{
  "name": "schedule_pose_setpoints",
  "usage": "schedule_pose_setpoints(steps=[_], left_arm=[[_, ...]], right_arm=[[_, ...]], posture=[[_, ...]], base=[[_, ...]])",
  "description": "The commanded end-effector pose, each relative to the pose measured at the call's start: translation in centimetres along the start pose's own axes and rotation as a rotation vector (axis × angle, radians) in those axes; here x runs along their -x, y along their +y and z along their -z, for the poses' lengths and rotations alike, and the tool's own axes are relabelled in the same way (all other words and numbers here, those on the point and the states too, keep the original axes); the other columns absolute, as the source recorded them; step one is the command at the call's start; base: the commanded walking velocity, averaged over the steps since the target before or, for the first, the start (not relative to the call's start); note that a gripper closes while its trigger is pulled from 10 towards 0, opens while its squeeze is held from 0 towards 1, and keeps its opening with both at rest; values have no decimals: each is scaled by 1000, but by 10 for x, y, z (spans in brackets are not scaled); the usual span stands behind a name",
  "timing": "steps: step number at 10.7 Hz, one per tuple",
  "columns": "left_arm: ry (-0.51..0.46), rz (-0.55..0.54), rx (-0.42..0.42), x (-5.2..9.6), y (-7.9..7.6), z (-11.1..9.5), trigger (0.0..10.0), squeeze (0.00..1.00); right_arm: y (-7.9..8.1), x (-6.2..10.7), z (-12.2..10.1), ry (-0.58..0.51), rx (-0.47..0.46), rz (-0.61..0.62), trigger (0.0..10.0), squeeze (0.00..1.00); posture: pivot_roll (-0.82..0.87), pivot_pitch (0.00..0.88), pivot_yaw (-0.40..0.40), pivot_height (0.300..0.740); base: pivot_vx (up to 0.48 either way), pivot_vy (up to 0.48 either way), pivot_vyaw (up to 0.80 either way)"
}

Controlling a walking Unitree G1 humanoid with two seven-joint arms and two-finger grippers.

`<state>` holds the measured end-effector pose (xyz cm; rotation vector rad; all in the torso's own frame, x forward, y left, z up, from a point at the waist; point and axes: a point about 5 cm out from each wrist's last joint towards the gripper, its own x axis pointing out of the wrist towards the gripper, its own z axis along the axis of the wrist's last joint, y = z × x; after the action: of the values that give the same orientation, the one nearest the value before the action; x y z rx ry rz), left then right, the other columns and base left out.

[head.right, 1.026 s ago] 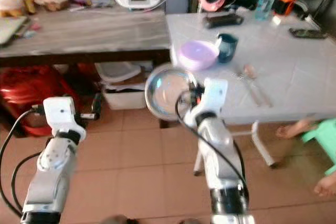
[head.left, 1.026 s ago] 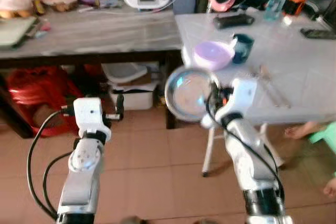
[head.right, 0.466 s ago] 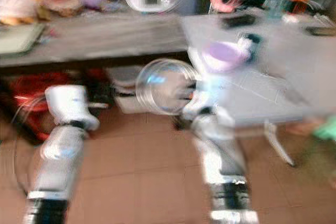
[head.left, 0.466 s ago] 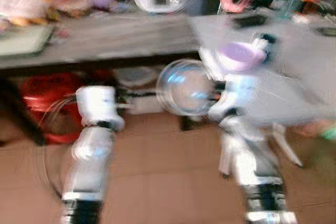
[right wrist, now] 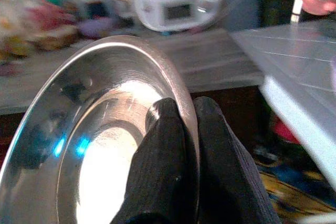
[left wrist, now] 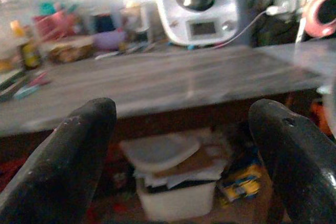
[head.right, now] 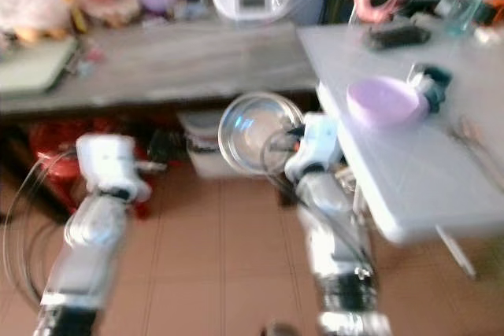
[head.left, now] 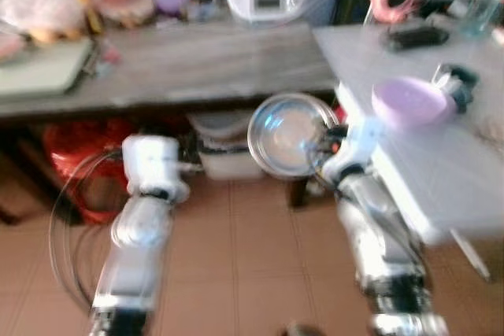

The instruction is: Setting the table

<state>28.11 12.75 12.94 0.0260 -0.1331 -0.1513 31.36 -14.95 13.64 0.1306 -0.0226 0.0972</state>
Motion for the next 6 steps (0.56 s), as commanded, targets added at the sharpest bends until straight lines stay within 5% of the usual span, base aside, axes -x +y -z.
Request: schedule_pose_setpoints(steps=[1, 6], left_arm=[[-22, -20, -27, -1, 9, -6, 10000, 0], [-25, -63, -57, 4, 19, -13, 10000, 0]], right_arm=[[14, -5, -9, -43, -9, -46, 0, 0], [13, -9, -21, -75, 9, -37, 0, 0]], posture=[[10, 0, 43, 740], [16, 62, 45, 740]], base=[[480, 0, 0], [480, 0, 0]])
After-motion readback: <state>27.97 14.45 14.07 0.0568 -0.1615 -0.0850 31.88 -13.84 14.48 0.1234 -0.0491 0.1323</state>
